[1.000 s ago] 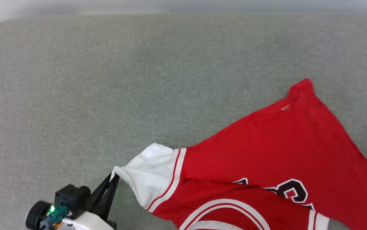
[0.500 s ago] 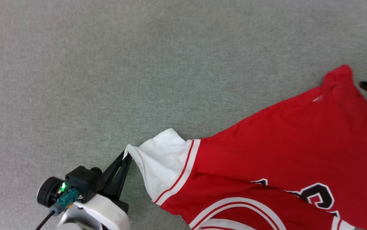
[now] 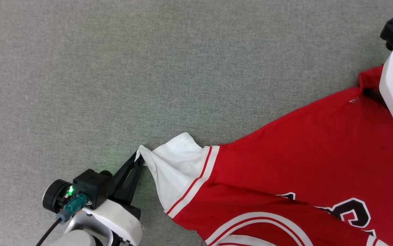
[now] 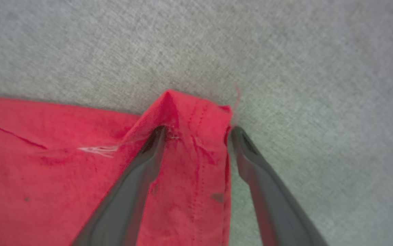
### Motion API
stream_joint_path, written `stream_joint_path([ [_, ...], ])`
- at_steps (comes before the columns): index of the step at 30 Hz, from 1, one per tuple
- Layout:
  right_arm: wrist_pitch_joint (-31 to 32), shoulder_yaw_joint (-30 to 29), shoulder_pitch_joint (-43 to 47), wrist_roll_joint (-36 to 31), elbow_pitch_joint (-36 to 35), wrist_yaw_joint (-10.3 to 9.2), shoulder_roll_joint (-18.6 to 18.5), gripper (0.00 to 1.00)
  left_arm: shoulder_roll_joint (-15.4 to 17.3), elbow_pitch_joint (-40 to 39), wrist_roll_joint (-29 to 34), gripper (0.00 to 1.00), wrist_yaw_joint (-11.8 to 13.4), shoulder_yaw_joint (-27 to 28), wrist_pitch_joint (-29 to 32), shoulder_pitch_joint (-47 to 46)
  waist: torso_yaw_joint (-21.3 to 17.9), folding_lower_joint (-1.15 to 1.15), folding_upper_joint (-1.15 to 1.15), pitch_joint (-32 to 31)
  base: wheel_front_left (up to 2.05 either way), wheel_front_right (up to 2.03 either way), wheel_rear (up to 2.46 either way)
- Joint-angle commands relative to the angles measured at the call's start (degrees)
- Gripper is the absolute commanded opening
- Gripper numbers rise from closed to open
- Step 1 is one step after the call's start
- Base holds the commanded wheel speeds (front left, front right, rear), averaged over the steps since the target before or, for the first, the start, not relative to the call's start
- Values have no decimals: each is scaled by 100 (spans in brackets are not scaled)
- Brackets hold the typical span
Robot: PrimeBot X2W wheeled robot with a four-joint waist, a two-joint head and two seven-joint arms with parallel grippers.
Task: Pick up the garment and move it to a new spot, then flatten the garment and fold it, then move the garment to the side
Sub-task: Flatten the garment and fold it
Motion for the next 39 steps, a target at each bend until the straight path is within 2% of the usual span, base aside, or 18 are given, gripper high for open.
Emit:
stream_joint_path([
  [1, -29, 457, 491, 78, 247, 18, 82, 0, -10, 47, -13, 0, -1, 13, -21, -31, -33, 0, 0, -41, 0, 0, 0],
  [6, -731, 419, 151, 290, 186, 9, -18, 0, 4, 195, -73, 0, -32, 34, -51, 74, -181, 0, 0, -400, 0, 0, 0],
  [13, -1700, 358, -63, 655, 90, 8, -153, 0, 215, 176, -33, 0, -81, 120, -16, -67, -394, 0, 0, -1096, 0, 0, 0],
  [22, -2710, 326, -318, 741, -133, 8, -304, 0, 432, -122, 220, 0, -153, 390, 308, -1008, -628, 0, 0, -1451, 0, 0, 0],
  [30, -3708, -344, -959, 242, 56, 8, 46, 0, 400, 13, 454, 0, -498, 783, 760, -2686, -838, 0, 0, -1154, 0, 0, 0],
  [35, -3940, -858, -1554, -298, 300, 8, 458, 0, 303, 315, 587, 0, -778, 1034, 1079, -3976, -947, 0, 0, -752, 0, 0, 0],
  [39, -3884, -1242, -2174, -705, 523, 8, 824, 0, 182, 636, 869, 0, -990, 1132, 1290, -5109, -950, 0, 0, -391, 0, 0, 0],
])
